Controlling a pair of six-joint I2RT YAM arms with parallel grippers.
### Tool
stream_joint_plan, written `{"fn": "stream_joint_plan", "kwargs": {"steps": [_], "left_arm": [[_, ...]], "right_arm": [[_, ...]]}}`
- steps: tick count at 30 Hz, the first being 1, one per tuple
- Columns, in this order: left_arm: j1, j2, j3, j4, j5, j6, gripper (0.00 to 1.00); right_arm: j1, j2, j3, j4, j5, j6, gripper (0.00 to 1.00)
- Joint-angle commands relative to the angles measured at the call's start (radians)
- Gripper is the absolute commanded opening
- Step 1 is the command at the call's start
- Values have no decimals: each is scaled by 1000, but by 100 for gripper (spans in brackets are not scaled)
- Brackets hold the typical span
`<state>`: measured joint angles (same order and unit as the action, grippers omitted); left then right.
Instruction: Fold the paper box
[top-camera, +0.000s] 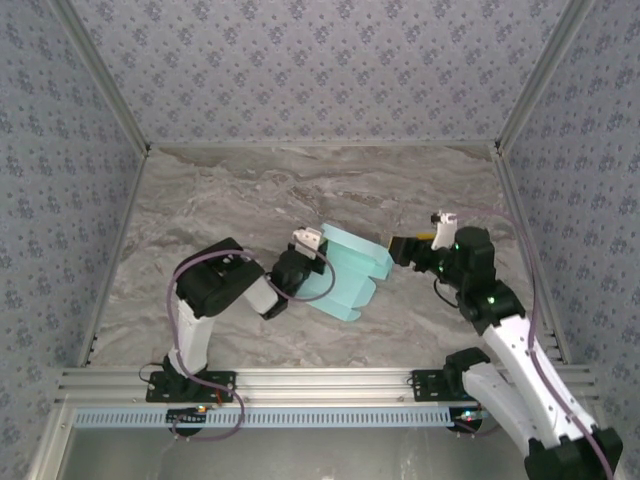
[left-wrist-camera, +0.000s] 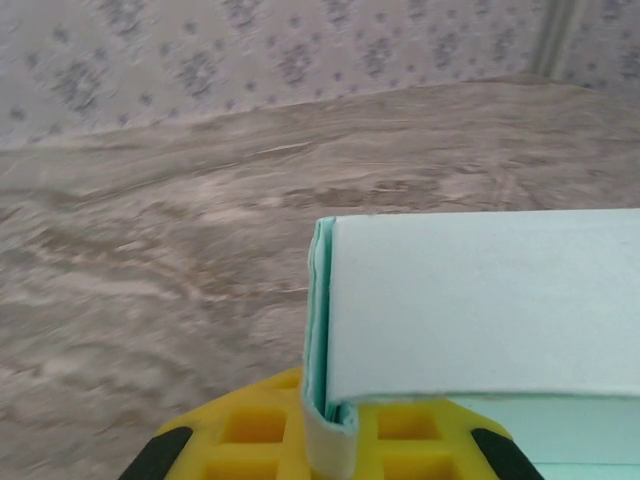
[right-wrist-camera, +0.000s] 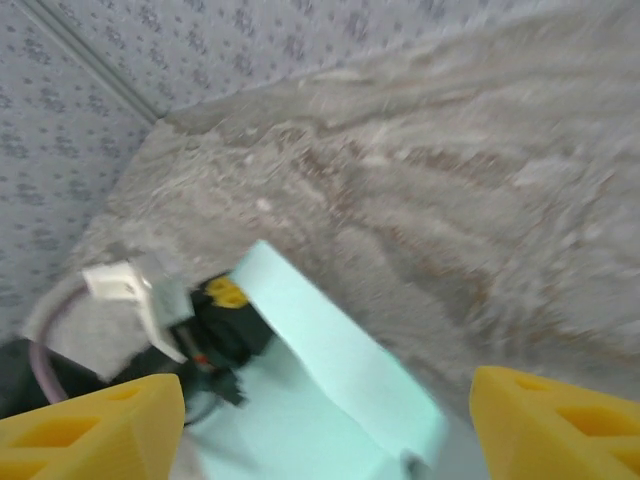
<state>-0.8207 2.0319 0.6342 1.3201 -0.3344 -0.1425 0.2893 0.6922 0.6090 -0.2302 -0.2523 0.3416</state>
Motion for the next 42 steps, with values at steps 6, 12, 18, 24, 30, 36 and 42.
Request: {"fn": "stream_joint_plan", "kwargs": {"steps": [6,12,18,24,30,36,42], "left_arm": [[126,-193,-73,-114,168,-222,0],[282,-407,-63,-462,411,-308,0],[283,-559,-37,-700,464,-218,0],[287,-631,27,-900,522,-249,0],[314,-661,58,-959,631,-286,0],[328,-642,62,-965,667,-304,0],[328,-626,84,-959,742,-324,0]], "right_arm": [[-2,-76,-158,179,58,-359,76],[-31,-10,-111,140,-61,-524,75],[6,95,-54,152,-322,-602,69],[184,90,-67,243,-301,-763,71],[235,39,-116,313,-208,-822,71],[276,13,-157,356,-82,-852,73],[306,67,-174,434,-1,-845,72]]}}
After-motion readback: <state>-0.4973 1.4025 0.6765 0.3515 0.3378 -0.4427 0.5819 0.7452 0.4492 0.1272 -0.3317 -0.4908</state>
